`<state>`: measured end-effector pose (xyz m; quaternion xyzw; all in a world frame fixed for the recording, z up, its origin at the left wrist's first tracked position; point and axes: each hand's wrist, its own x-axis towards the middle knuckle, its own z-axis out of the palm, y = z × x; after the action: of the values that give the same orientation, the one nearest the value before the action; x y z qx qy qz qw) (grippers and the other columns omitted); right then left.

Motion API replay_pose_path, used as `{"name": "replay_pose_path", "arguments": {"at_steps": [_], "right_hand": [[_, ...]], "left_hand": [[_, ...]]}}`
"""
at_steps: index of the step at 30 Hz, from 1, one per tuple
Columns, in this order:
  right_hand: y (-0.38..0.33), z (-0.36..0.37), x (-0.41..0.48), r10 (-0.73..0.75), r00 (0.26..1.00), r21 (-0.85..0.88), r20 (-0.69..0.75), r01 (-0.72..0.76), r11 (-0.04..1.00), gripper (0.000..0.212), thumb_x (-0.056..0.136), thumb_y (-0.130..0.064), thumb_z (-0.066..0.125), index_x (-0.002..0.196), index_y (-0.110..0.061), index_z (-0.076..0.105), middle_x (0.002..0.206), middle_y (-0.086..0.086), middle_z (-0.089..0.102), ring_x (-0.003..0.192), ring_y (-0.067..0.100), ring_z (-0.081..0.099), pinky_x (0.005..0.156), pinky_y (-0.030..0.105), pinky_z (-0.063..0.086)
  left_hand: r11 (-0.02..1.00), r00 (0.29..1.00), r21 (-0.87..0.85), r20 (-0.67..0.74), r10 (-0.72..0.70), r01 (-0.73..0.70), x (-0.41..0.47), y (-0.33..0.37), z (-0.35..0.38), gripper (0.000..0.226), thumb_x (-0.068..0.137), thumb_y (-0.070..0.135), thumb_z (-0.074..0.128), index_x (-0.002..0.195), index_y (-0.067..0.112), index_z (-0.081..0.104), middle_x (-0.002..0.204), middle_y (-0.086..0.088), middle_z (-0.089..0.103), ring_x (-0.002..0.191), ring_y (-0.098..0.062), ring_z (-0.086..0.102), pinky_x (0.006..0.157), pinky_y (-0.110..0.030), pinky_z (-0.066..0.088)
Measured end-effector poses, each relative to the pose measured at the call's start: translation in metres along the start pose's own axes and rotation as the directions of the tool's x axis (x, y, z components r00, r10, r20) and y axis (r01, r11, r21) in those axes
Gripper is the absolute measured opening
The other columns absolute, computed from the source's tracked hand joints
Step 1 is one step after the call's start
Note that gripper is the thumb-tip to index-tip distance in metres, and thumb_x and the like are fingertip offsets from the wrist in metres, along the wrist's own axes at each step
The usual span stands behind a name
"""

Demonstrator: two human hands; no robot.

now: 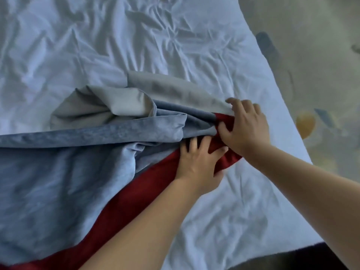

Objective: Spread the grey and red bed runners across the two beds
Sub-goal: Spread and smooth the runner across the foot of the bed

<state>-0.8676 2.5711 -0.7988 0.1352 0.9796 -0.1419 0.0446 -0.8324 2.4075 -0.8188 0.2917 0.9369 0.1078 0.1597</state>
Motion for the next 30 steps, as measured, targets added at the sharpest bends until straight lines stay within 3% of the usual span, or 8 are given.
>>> {"name": "replay_pose_path", "arguments": {"at_steps": [4, 8, 12, 15, 18, 23, 27, 30], "right_hand": [[-0.068, 0.01, 0.034, -0.233, 0.972, 0.122, -0.034, 0.236, 0.964, 0.046, 0.093, -0.041, 0.054, 0.138, -0.03, 0.053, 0.129, 0.0, 0.059, 0.119, 0.026, 0.05, 0.098, 0.042, 0.044], [-0.125, 0.02, 0.064, -0.331, 0.943, 0.199, 0.027, 0.319, 0.927, 0.032, 0.099, -0.023, 0.056, 0.13, -0.025, 0.067, 0.132, 0.002, 0.062, 0.12, 0.031, 0.052, 0.094, 0.043, 0.045], [-0.159, 0.024, 0.086, -0.435, 0.892, 0.112, 0.122, 0.423, 0.899, 0.053, 0.091, -0.014, 0.062, 0.141, -0.03, 0.057, 0.136, 0.002, 0.058, 0.124, 0.031, 0.049, 0.097, 0.044, 0.045], [-0.169, 0.03, 0.096, -0.449, 0.881, 0.066, 0.149, 0.444, 0.894, 0.045, 0.091, -0.008, 0.056, 0.133, -0.023, 0.065, 0.121, 0.008, 0.062, 0.115, 0.033, 0.054, 0.082, 0.042, 0.048], [-0.169, 0.032, 0.101, -0.387, 0.899, 0.05, 0.203, 0.385, 0.921, 0.033, 0.09, -0.009, 0.052, 0.116, -0.018, 0.07, 0.101, 0.013, 0.066, 0.096, 0.037, 0.061, 0.072, 0.041, 0.049], [-0.145, 0.023, 0.113, -0.248, 0.963, 0.213, 0.101, 0.223, 0.951, 0.014, 0.089, -0.007, 0.052, 0.097, -0.012, 0.063, 0.099, 0.014, 0.064, 0.086, 0.035, 0.061, 0.066, 0.036, 0.044], [-0.097, 0.002, 0.118, -0.168, 0.986, 0.259, 0.016, 0.158, 0.953, 0.026, 0.089, 0.0, 0.051, 0.108, -0.009, 0.067, 0.105, 0.015, 0.063, 0.092, 0.034, 0.059, 0.074, 0.038, 0.047], [-0.043, -0.021, 0.114, -0.008, 0.997, 0.281, -0.074, 0.028, 0.959, 0.025, 0.089, -0.002, 0.05, 0.106, -0.009, 0.067, 0.105, 0.018, 0.061, 0.096, 0.037, 0.056, 0.075, 0.033, 0.038]], "left_hand": [[0.994, 0.999, -0.103, -0.024, 0.032, -0.034, -0.002, -0.005, -0.008, 0.061, 0.082, 0.063, 0.062, 0.136, 0.037, 0.051, 0.144, -0.01, 0.041, 0.125, -0.039, 0.041, 0.105, -0.057, 0.036], [0.972, 0.997, -0.225, -0.067, 0.048, -0.062, -0.014, -0.029, -0.02, 0.064, 0.08, 0.072, 0.06, 0.134, 0.037, 0.053, 0.146, -0.002, 0.041, 0.13, -0.028, 0.042, 0.106, -0.049, 0.035], [0.958, 0.927, -0.284, -0.369, -0.067, -0.044, -0.016, -0.055, -0.04, 0.034, 0.087, 0.047, 0.063, 0.111, 0.024, 0.068, 0.112, 0.002, 0.062, 0.1, -0.023, 0.059, 0.084, -0.039, 0.042], [0.965, 0.818, -0.251, -0.538, -0.205, 0.077, -0.012, -0.075, -0.05, 0.009, 0.084, 0.027, 0.065, 0.089, 0.022, 0.069, 0.09, 0.0, 0.059, 0.077, -0.023, 0.056, 0.071, -0.038, 0.037], [0.958, 0.828, -0.224, -0.49, -0.271, 0.181, -0.008, -0.087, -0.055, 0.013, 0.081, 0.033, 0.066, 0.093, 0.027, 0.069, 0.101, 0.002, 0.057, 0.081, -0.019, 0.054, 0.075, -0.037, 0.038], [0.95, 0.878, -0.19, -0.372, -0.303, 0.247, 0.005, -0.082, -0.06, 0.032, 0.08, 0.047, 0.063, 0.107, 0.029, 0.064, 0.125, -0.001, 0.052, 0.098, -0.021, 0.054, 0.084, -0.041, 0.041], [0.946, 0.87, -0.135, -0.371, -0.325, 0.296, 0.031, -0.076, -0.069, 0.04, 0.079, 0.046, 0.066, 0.116, 0.031, 0.063, 0.131, -0.005, 0.051, 0.111, -0.027, 0.053, 0.096, -0.049, 0.04], [0.961, 0.899, -0.058, -0.343, -0.274, 0.271, 0.06, -0.06, -0.076, 0.051, 0.08, 0.043, 0.068, 0.13, 0.033, 0.059, 0.142, -0.008, 0.044, 0.125, -0.032, 0.047, 0.11, -0.058, 0.031]]}}
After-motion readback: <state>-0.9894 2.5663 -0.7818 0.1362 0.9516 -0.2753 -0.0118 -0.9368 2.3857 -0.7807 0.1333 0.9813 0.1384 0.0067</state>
